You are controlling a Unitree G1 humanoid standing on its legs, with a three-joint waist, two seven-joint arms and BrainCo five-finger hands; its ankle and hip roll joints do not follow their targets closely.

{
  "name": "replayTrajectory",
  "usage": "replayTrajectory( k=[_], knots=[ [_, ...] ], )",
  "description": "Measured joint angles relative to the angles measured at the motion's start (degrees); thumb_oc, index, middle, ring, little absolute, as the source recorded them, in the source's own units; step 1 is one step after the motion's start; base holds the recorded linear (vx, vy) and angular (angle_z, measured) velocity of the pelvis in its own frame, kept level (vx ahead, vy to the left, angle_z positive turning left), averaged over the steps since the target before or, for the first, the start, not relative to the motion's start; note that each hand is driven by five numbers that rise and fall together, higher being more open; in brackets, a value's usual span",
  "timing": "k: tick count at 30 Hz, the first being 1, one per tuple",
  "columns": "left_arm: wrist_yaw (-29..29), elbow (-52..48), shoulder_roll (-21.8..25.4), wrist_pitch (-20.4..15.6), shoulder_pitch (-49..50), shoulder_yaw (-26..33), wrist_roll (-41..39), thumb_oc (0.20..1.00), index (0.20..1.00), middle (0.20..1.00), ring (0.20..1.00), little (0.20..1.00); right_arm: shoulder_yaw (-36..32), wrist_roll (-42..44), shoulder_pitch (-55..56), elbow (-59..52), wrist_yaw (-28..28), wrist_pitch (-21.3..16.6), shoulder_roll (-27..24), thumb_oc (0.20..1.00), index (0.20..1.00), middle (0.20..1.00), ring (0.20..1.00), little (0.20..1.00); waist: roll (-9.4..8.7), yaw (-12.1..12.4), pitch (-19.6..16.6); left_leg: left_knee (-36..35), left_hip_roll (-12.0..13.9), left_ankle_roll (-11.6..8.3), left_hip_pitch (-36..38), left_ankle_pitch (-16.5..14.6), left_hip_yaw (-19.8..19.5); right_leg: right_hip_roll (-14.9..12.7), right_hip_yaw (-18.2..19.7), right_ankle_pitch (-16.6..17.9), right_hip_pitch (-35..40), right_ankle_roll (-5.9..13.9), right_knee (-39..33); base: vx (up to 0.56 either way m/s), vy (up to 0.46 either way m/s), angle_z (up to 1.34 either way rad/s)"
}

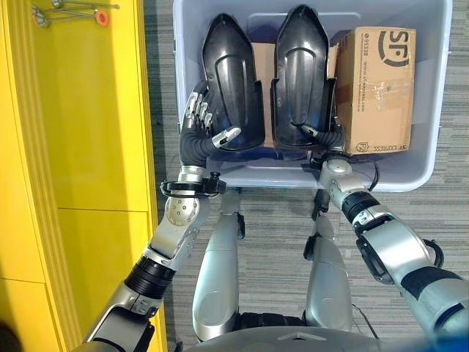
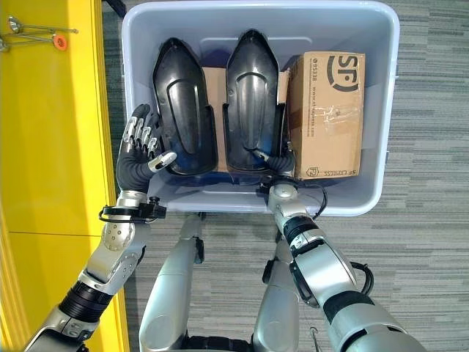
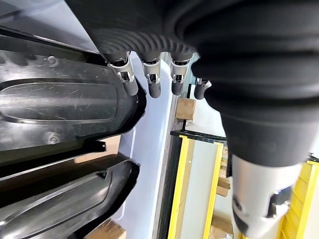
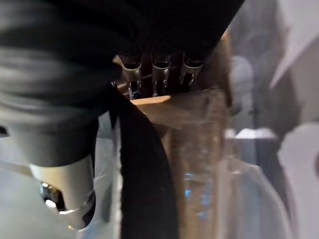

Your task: Move parts from the plastic box to the shelf.

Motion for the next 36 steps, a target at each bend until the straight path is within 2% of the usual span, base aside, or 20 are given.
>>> replayTrajectory(
  k=[2, 3, 17, 22, 23, 30, 32, 35, 36],
  knots=[
    [0.0, 0.0, 0.0, 0.0, -0.1, 0.0, 0.0, 1.000, 1.000, 1.000, 1.000, 1.000, -0.7, 0.2, -0.2, 0.4, 0.4, 0.3, 0.0, 1.000, 1.000, 1.000, 1.000, 1.000, 0.06, 0.0, 0.0, 0.0, -0.2, 0.03, 0.0, 0.0, -0.1, -0.2, 0.0, 0.0, 0.0, 0.01, 0.0, 0.00, 0.000, 0.00],
    [0.0, 0.0, 0.0, 0.0, -0.2, 0.0, 0.0, 1.000, 1.000, 1.000, 1.000, 1.000, -0.8, 0.2, -1.0, 1.6, 0.7, 0.4, 0.0, 0.200, 0.200, 0.200, 0.200, 0.200, 0.17, 0.1, 0.0, 0.0, -0.2, 0.03, 0.0, 0.0, -0.1, -0.2, 0.0, 0.0, 0.0, 0.00, 0.0, 0.00, 0.000, 0.00],
    [0.2, 0.0, 0.0, -0.1, -0.2, 0.0, -0.2, 1.000, 1.000, 1.000, 1.000, 1.000, -0.8, -0.3, 0.9, -2.7, -0.5, -0.1, -0.7, 0.200, 0.200, 0.200, 0.200, 0.200, 0.28, -0.3, -0.1, 0.0, -0.2, 0.04, -0.1, 0.0, -0.1, -0.2, 0.0, -0.1, -0.2, -0.12, 0.0, 0.00, 0.000, 0.00],
    [0.2, 0.0, 0.0, -0.1, -0.3, 0.1, -0.2, 1.000, 1.000, 1.000, 1.000, 1.000, -0.8, -0.1, 3.4, -7.4, -1.1, 0.1, -1.0, 0.200, 0.200, 0.200, 0.200, 0.200, 0.27, -0.5, -0.1, 0.0, -0.2, 0.06, -0.1, 0.0, -0.1, -0.1, 0.0, 0.0, -0.1, 0.03, 0.1, 0.00, 0.002, 0.01],
    [0.2, 0.0, -0.1, -0.1, -0.4, 0.1, -0.2, 1.000, 1.000, 1.000, 1.000, 1.000, -0.8, 0.2, 6.3, -13.2, -1.7, 0.2, -1.6, 0.200, 0.200, 0.200, 0.200, 0.200, 0.27, -0.8, -0.1, 0.0, -0.2, 0.07, 0.0, 0.0, -0.1, -0.1, 0.0, 0.0, 0.1, 0.02, 0.1, 0.00, 0.002, 0.04],
    [0.2, 0.0, -0.2, -0.1, -0.4, 1.1, -0.2, 1.000, 1.000, 1.000, 1.000, 1.000, -2.2, 0.2, 17.4, -32.8, -3.0, -1.3, -2.4, 0.200, 0.200, 0.200, 0.200, 0.200, 0.18, -2.1, 0.0, 0.0, 0.0, 0.12, 1.7, 0.1, -0.1, 0.1, -0.1, 0.0, 2.1, 0.05, 0.0, 0.00, -0.008, 0.02],
    [0.2, 0.0, -0.2, -0.1, 0.6, 2.0, -0.2, 1.000, 1.000, 1.000, 1.000, 1.000, -5.0, 0.2, 22.0, -39.6, -4.1, -2.4, -2.5, 0.200, 0.200, 0.200, 0.200, 0.200, 0.09, -3.1, -0.1, -0.2, 0.3, 0.03, 4.4, -0.1, -0.3, 0.4, -0.4, -0.1, 5.1, 0.03, -0.2, 0.00, -0.037, 0.04],
    [0.2, 0.0, -0.2, -0.1, 1.8, 2.9, -0.2, 1.000, 1.000, 1.000, 1.000, 1.000, -6.5, 0.2, 24.2, -44.4, -3.9, -5.0, -2.7, 0.200, 0.200, 0.200, 0.200, 0.200, -0.09, -3.9, -0.1, -0.1, 0.6, -0.21, 5.1, -0.3, -0.4, 0.6, -0.6, -0.1, 5.7, -0.14, -0.2, 0.03, -0.017, -0.03],
    [0.1, 0.0, -0.1, 0.1, 2.0, 3.0, -0.2, 1.000, 1.000, 1.000, 1.000, 1.000, -7.1, 0.3, 25.2, -46.7, -3.7, -4.7, -3.0, 0.200, 0.200, 0.200, 0.200, 0.200, -0.13, -4.0, -0.1, -0.2, 0.6, -0.45, 5.6, -0.4, -0.4, 0.7, -0.6, 0.0, 6.2, -0.04, -0.4, 0.01, -0.008, -0.05]
  ],
)
